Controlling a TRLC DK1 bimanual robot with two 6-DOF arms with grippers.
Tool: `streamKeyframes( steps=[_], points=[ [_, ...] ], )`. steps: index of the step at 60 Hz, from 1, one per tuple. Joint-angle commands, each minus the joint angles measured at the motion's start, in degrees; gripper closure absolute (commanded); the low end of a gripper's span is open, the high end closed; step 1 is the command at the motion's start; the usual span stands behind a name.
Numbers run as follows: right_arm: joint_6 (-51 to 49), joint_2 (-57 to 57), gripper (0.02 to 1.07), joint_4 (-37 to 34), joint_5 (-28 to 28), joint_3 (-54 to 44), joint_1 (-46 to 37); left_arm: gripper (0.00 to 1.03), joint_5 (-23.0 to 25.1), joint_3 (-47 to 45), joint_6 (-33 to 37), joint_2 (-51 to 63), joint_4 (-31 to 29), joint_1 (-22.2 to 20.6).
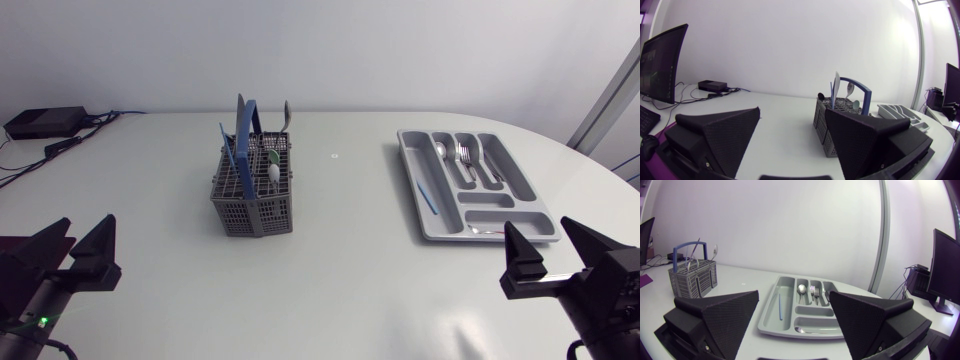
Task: Unload the cutlery basket into the drawer organizer.
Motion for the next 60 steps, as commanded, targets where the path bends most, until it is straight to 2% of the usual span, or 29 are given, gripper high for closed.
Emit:
streamKeyframes(
  steps=[1,23,30,34,41,52,60],
  points=[
    [0.79,-0.25,0.06,0.44,-0.17,-1.15,0.16,0.04,-0.31,-1.21,-1.05,-0.45,0.12,0.1],
    [0.88,-0.34,0.06,1.24,0.89,-0.53,0.87,0.04,-0.31,-0.42,-0.52,-0.45,0.83,0.63],
    [0.88,0.19,0.06,1.32,1.15,1.84,1.48,0.04,-0.39,2.3,0.01,-0.19,0.03,2.03],
    [1.06,3.97,0.06,1.5,1.15,5.0,2.45,0.05,-0.31,4.85,0.01,1.13,-1.72,1.51],
    [2.29,14.16,0.06,4.4,1.15,9.58,4.12,0.05,-0.31,11.79,-0.26,10.36,-1.9,0.72],
    [4.31,27.26,0.07,8.27,4.4,14.32,12.21,0.07,-0.39,18.39,-0.96,22.31,-1.37,-1.92],
    [6.95,34.38,0.07,8.53,5.11,17.84,15.72,0.1,-0.48,23.48,-0.78,30.13,-3.83,-3.15]
  ],
)
